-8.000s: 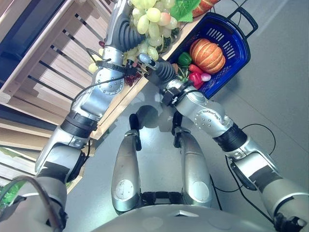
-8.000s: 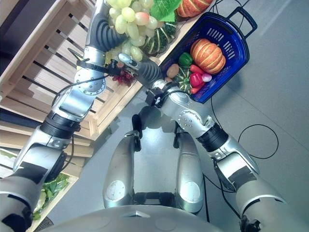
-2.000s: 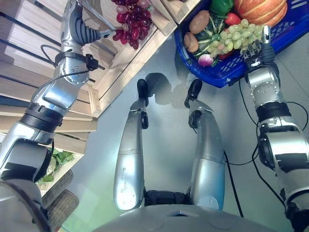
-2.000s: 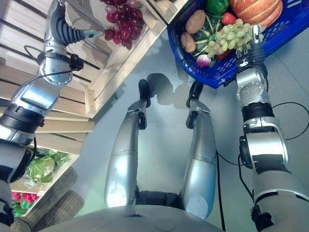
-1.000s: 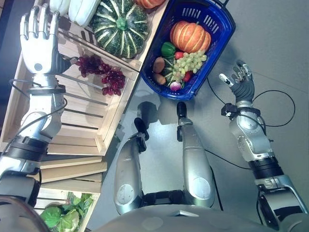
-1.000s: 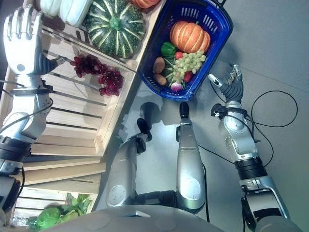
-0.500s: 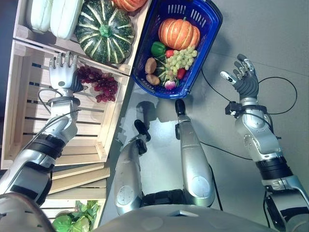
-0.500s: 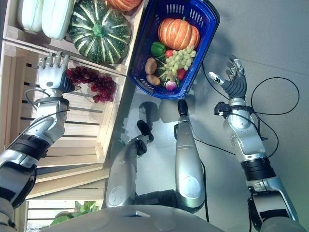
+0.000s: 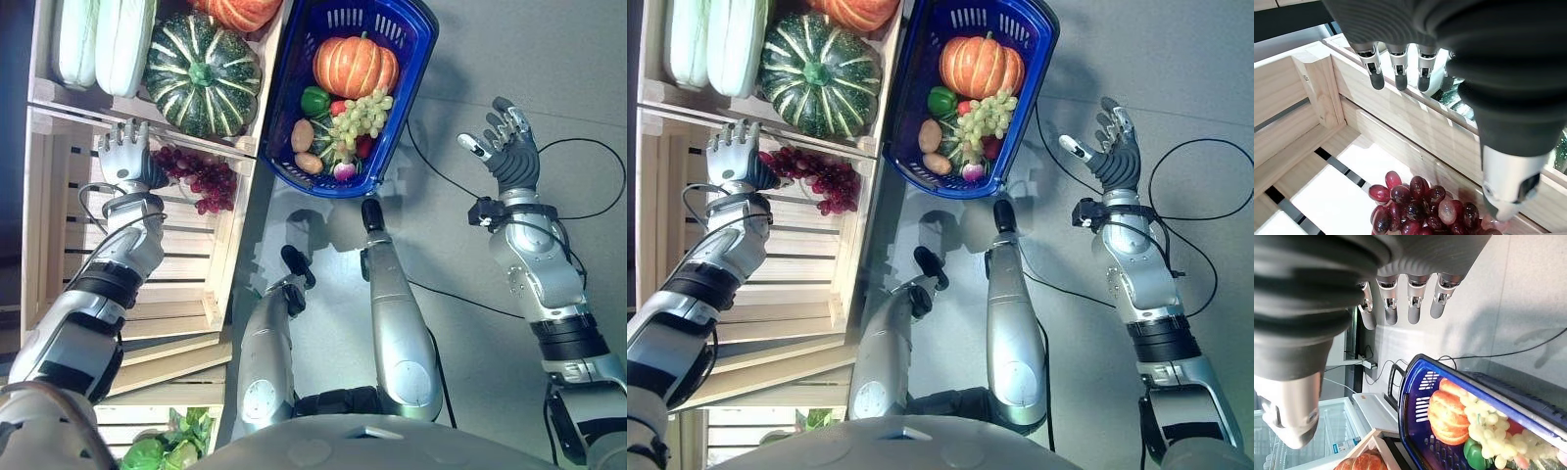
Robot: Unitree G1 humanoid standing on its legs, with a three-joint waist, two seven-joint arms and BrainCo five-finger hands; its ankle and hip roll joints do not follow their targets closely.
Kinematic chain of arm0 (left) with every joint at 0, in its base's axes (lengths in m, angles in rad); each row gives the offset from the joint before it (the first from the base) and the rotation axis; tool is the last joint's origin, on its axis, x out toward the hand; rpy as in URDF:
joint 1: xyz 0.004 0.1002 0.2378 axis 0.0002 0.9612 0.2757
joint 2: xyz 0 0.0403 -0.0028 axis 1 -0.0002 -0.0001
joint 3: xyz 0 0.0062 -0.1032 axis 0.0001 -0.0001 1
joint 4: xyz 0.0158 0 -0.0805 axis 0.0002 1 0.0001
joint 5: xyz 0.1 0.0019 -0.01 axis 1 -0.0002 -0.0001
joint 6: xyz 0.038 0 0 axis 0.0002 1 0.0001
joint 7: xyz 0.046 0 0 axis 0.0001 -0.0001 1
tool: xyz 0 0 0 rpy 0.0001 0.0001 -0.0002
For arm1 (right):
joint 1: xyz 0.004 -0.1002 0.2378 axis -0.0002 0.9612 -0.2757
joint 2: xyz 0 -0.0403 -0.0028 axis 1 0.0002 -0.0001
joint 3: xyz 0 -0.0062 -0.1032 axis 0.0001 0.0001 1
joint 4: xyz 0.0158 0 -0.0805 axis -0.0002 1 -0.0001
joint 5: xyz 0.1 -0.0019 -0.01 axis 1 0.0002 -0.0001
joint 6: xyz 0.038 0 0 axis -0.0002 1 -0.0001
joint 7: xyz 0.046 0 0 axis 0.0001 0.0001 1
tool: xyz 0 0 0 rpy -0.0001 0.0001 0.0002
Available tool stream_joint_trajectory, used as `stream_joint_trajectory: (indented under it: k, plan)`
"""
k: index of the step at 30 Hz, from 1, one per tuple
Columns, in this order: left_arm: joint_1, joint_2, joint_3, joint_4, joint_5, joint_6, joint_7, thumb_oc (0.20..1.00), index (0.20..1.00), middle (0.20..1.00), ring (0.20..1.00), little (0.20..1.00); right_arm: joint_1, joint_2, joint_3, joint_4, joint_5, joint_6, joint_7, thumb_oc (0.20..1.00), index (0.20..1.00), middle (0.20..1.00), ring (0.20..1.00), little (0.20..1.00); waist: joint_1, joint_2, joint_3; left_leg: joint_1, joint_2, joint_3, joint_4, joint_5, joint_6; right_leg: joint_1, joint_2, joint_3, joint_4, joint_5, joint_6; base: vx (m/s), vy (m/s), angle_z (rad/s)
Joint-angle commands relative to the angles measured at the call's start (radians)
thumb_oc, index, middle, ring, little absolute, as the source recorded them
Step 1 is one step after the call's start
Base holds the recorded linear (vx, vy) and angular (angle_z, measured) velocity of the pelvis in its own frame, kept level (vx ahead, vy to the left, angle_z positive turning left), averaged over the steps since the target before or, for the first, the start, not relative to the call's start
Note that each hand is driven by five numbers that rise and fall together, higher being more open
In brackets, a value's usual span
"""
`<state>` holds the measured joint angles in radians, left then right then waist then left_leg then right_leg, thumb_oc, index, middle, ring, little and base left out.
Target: Pick up fruits and vegetables into the basket
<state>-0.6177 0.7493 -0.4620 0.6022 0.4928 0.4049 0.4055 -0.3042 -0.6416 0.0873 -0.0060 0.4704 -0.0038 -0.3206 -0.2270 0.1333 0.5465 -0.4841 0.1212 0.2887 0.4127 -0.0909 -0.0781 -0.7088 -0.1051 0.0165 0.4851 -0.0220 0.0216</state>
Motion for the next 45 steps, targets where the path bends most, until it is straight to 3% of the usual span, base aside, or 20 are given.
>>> stream_joint_trajectory:
  k: [1,3,6,7,8,9,13,18,27,33,34,37,45]
  plan:
    - [0.107,-0.035,0.050,0.086,-0.147,-0.054,0.064,1.000,1.000,1.000,1.000,1.000,0.029,0.019,-0.033,-0.087,-0.004,-0.062,-0.011,1.000,1.000,1.000,1.000,1.000,-0.037,-0.021,-0.027,-0.064,-0.044,0.005,0.018,0.043,0.028,0.030,0.031,-0.055,0.085,-0.127,-0.001,0.00,0.000,0.00]
    - [0.126,-0.034,0.082,0.043,-0.199,-0.118,0.197,1.000,1.000,1.000,1.000,1.000,0.044,0.025,-0.035,-0.088,-0.018,-0.078,-0.019,1.000,1.000,1.000,1.000,1.000,-0.029,-0.022,-0.027,-0.064,-0.046,0.004,0.018,0.042,0.028,0.031,0.029,-0.056,0.084,-0.127,-0.001,0.00,-0.004,0.02]
    - [0.133,-0.034,0.103,0.019,-0.216,-0.151,0.257,1.000,1.000,1.000,1.000,1.000,0.054,0.028,-0.036,-0.094,-0.028,-0.082,-0.028,1.000,1.000,1.000,1.000,1.000,-0.025,-0.023,-0.027,-0.063,-0.045,0.003,0.019,0.040,0.030,0.033,0.029,-0.058,0.084,-0.129,0.000,-0.04,-0.032,0.07]
    - [0.175,-0.025,0.225,-0.102,-0.213,-0.283,0.426,1.000,1.000,1.000,1.000,1.000,0.094,0.048,-0.051,-0.103,-0.052,-0.120,-0.051,1.000,1.000,1.000,1.000,1.000,-0.003,-0.026,-0.027,-0.077,-0.044,0.009,0.012,0.062,0.041,0.024,0.026,-0.073,0.075,-0.104,-0.008,-0.04,-0.070,0.05]
    - [0.180,-0.024,0.244,-0.128,-0.208,-0.290,0.434,1.000,1.000,1.000,1.000,1.000,0.103,0.054,-0.052,-0.103,-0.057,-0.127,-0.056,1.000,1.000,1.000,1.000,1.000,0.002,-0.027,-0.027,-0.066,-0.048,-0.006,0.019,0.037,0.031,0.037,0.026,-0.068,0.083,-0.129,0.000,-0.12,-0.126,0.15]
    - [0.201,-0.026,0.303,-0.195,-0.195,-0.336,0.492,1.000,1.000,1.000,1.000,1.000,0.121,0.070,-0.057,-0.107,-0.069,-0.150,-0.065,1.000,1.000,1.000,1.000,1.000,0.014,-0.032,-0.027,-0.082,-0.046,0.000,0.016,0.059,0.040,0.025,0.024,-0.080,0.079,-0.105,-0.008,-0.02,-0.075,0.17]
    - [0.265,-0.043,0.429,-0.354,-0.136,-0.447,0.596,1.000,1.000,1.000,1.000,1.000,0.152,0.112,-0.056,-0.120,-0.098,-0.190,-0.102,1.000,1.000,1.000,1.000,1.000,0.048,-0.036,-0.027,-0.090,-0.056,-0.021,0.013,0.060,0.041,0.029,0.021,-0.100,0.076,-0.103,-0.008,-0.06,-0.106,0.16]
    - [0.324,-0.064,0.475,-0.458,-0.057,-0.520,0.659,1.000,1.000,1.000,1.000,1.000,0.163,0.136,-0.058,-0.145,-0.110,-0.191,-0.118,1.000,1.000,1.000,1.000,1.000,0.072,-0.035,-0.027,-0.090,-0.068,-0.036,-0.004,0.067,0.041,0.034,0.021,-0.116,0.066,-0.097,-0.006,-0.03,-0.060,0.15]
    - [0.432,-0.078,0.423,-0.565,0.114,-0.502,0.591,1.000,1.000,1.000,1.000,1.000,0.201,0.162,-0.058,-0.169,-0.102,-0.213,-0.139,1.000,1.000,1.000,1.000,1.000,0.100,-0.047,-0.027,-0.111,-0.073,-0.055,-0.015,0.074,0.044,0.031,0.025,-0.138,0.052,-0.081,0.005,-0.02,-0.061,0.09]
    - [0.463,-0.084,0.300,-0.545,0.052,-0.423,0.434,1.000,1.000,1.000,1.000,1.000,0.210,0.159,-0.033,-0.162,-0.077,-0.250,-0.158,1.000,1.000,1.000,1.000,1.000,0.107,-0.063,-0.027,-0.128,-0.069,-0.063,-0.022,0.078,0.051,0.027,0.029,-0.147,0.034,-0.064,0.015,-0.01,-0.063,0.07]
    - [0.462,-0.085,0.274,-0.529,0.052,-0.379,0.402,1.000,1.000,1.000,1.000,1.000,0.209,0.159,-0.027,-0.158,-0.072,-0.253,-0.159,1.000,1.000,1.000,1.000,1.000,0.107,-0.067,-0.027,-0.133,-0.067,-0.064,-0.022,0.079,0.052,0.023,0.031,-0.147,0.034,-0.061,0.017,-0.01,-0.041,0.02]
    - [0.441,-0.069,0.205,-0.481,0.014,-0.316,0.380,1.000,1.000,1.000,1.000,1.000,0.193,0.143,-0.014,-0.147,-0.044,-0.260,-0.168,1.000,1.000,1.000,1.000,1.000,0.106,-0.076,-0.027,-0.144,-0.062,-0.064,-0.024,0.082,0.055,0.017,0.034,-0.148,0.027,-0.051,0.022,-0.01,-0.046,0.01]
    - [0.343,-0.052,0.119,-0.334,-0.078,-0.238,0.376,1.000,1.000,1.000,1.000,1.000,0.158,0.119,-0.005,-0.127,-0.006,-0.255,-0.147,1.000,1.000,1.000,1.000,1.000,0.085,-0.082,-0.027,-0.163,-0.055,-0.057,-0.026,0.090,0.052,-0.009,0.042,-0.133,0.029,-0.043,0.027,0.00,0.011,0.00]
